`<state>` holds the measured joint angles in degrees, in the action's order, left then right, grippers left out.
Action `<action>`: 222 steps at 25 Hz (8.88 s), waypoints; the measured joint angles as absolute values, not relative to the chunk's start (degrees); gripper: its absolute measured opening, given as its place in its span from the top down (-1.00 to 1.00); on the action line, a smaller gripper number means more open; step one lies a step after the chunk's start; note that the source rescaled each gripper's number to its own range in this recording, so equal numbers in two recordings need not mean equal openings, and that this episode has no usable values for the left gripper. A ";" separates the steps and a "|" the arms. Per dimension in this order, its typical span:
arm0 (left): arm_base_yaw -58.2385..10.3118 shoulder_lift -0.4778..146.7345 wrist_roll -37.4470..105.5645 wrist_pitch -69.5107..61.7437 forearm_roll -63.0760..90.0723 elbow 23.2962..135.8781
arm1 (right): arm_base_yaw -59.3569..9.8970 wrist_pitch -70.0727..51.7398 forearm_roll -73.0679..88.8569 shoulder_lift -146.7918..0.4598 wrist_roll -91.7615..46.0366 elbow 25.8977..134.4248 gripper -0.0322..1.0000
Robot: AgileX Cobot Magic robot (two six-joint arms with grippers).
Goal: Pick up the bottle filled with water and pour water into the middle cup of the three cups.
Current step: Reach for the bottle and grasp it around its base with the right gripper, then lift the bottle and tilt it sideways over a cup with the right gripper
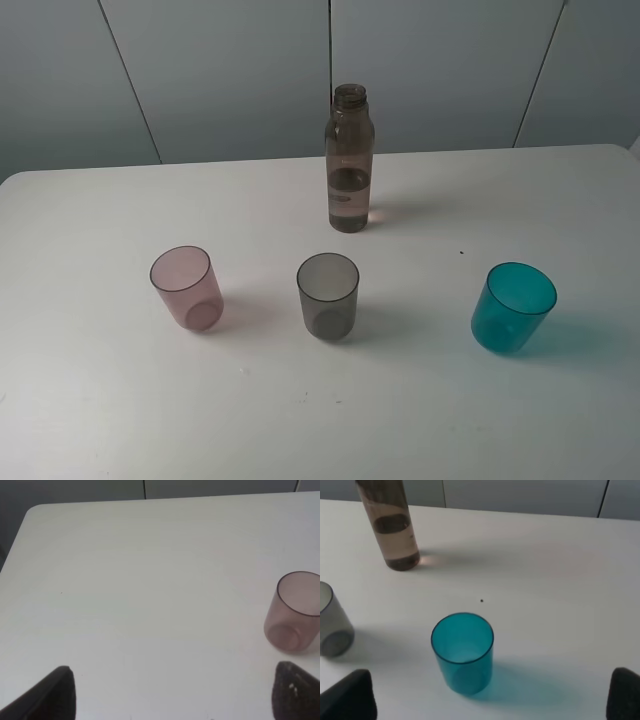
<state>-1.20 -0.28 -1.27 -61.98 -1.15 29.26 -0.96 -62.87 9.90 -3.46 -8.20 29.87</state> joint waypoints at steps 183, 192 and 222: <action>-1.20 -0.28 -1.09 -61.98 -1.15 29.26 | -20.04 57.59 -18.99 -112.17 -17.80 42.72 0.94; -1.20 -0.28 -1.09 -61.98 -1.15 29.26 | -20.04 62.00 -20.37 -112.14 -36.56 39.21 0.94; -1.20 -0.28 -1.09 -61.98 -1.15 29.26 | -19.86 61.73 -19.51 -112.05 -71.05 35.24 0.94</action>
<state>-1.20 -0.28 -1.09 -61.98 -1.15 29.26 -19.86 61.73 -19.51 -112.05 -71.05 35.24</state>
